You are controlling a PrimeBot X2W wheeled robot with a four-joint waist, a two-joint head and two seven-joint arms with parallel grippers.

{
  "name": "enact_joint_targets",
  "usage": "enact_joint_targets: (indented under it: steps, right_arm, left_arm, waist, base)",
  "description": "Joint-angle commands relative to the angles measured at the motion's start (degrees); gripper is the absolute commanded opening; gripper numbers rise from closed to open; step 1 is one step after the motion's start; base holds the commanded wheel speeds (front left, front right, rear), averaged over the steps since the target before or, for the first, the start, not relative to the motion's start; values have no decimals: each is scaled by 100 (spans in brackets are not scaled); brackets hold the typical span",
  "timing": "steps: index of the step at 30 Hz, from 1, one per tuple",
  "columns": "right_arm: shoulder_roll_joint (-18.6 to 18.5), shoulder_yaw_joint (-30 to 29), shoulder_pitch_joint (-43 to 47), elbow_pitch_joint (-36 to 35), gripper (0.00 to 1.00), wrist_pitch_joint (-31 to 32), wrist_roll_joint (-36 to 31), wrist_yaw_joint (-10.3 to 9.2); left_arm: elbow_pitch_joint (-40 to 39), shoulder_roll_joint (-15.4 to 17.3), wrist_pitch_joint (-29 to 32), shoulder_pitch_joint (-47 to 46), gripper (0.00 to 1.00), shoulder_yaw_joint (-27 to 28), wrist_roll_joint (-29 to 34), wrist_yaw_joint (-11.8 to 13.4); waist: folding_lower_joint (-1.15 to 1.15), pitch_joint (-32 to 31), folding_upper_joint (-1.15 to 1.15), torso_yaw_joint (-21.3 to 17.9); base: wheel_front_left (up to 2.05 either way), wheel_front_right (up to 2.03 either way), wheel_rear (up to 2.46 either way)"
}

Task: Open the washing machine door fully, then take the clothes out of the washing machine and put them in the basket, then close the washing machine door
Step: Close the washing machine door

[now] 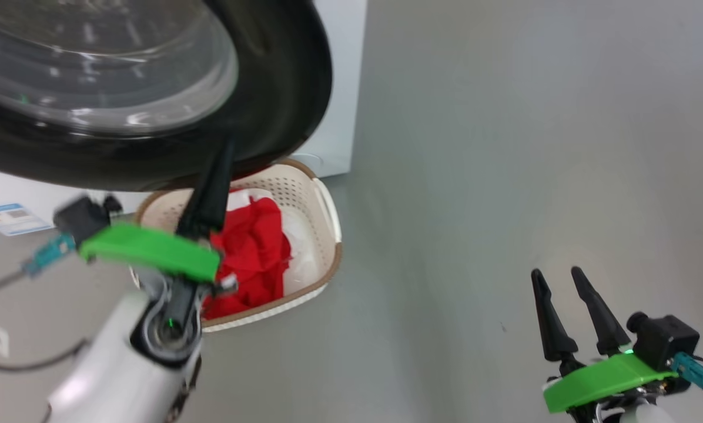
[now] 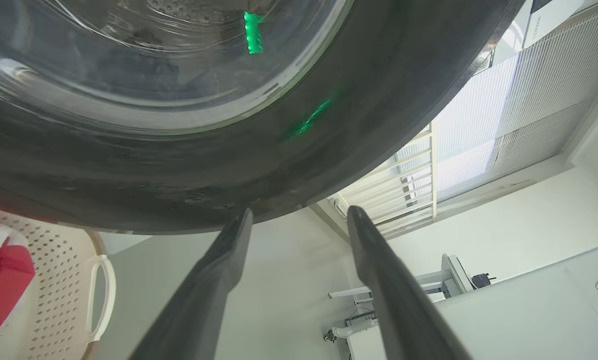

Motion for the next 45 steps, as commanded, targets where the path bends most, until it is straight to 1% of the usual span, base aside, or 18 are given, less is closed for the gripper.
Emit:
enact_joint_targets:
  steps: [1, 7, 14, 24, 31, 35, 37, 45]
  right_arm:
    - [-51, 55, 78, -134, 100, -37, -80, 42]
    - [-51, -34, 241, -152, 100, -37, -185, 42]
    - [-51, -99, 442, -149, 100, -37, -273, 42]
    - [-77, -139, 643, -147, 100, -37, -330, 42]
    - [-112, -153, 781, -163, 100, -37, -346, 42]
    - [-149, -146, 852, -171, 100, -37, -348, 42]
    - [-162, -157, 890, -172, 100, -37, -347, 42]
    - [-173, -149, 1010, -149, 100, -37, -370, 42]
  left_arm:
    - [-99, 163, -74, 173, 100, 154, 67, -37]
    - [-102, 136, -115, 799, 100, 356, 114, -37]
    - [-133, 37, -119, 1590, 100, 834, 494, -37]
    - [-194, -64, -120, 2523, 100, 1388, 1338, -37]
    - [-201, -265, -120, 3076, 100, 1936, 1963, -37]
    - [-161, -338, -120, 3240, 100, 2161, 2423, -37]
    - [-162, -367, -120, 3295, 100, 2269, 2758, -37]
    - [-325, -490, -120, 3540, 100, 2745, 4435, -37]
  waist:
    - [0, -225, 0, 249]
    - [0, -405, 0, 513]
    - [0, -639, 0, 742]
    - [0, -878, 0, 974]
    - [0, -984, 0, 1111]
    - [0, -1026, 0, 1189]
    - [0, -1053, 0, 1232]
    - [0, -1192, 0, 1302]
  base:
    - [0, 0, 0]
    - [0, 0, 0]
    - [0, 0, 0]
    - [0, 0, 0]
    - [0, 0, 0]
    - [0, 0, 0]
    - [0, 0, 0]
    - [0, 0, 0]
